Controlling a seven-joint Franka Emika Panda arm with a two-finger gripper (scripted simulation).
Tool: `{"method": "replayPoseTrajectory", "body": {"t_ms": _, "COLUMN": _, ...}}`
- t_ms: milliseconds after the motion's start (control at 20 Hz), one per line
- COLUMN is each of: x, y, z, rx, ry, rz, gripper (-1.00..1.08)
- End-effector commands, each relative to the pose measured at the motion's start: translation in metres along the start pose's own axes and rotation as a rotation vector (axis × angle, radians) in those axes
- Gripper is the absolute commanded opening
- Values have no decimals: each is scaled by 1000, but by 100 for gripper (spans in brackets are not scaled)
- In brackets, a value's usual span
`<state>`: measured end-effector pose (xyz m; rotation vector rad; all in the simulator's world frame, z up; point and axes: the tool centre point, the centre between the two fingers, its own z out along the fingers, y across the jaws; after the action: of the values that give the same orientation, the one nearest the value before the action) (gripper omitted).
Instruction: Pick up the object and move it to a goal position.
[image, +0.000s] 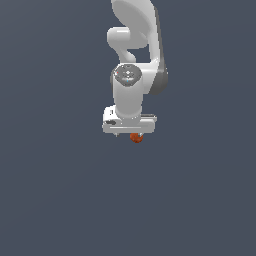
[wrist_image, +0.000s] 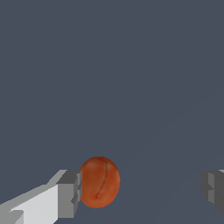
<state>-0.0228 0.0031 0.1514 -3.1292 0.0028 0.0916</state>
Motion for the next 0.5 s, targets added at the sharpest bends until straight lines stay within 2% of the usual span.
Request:
{"method": "replayPoseTrajectory", "body": {"t_ms": 0, "x": 0, "y": 0, "z": 0, "rx": 0, "ry": 0, "rz": 0, "gripper": 100}}
{"method": "replayPoseTrajectory", "body": {"t_ms": 450, "x": -5, "y": -1, "z": 6, "rx": 29, "ry": -20, "rz": 42, "gripper": 100}}
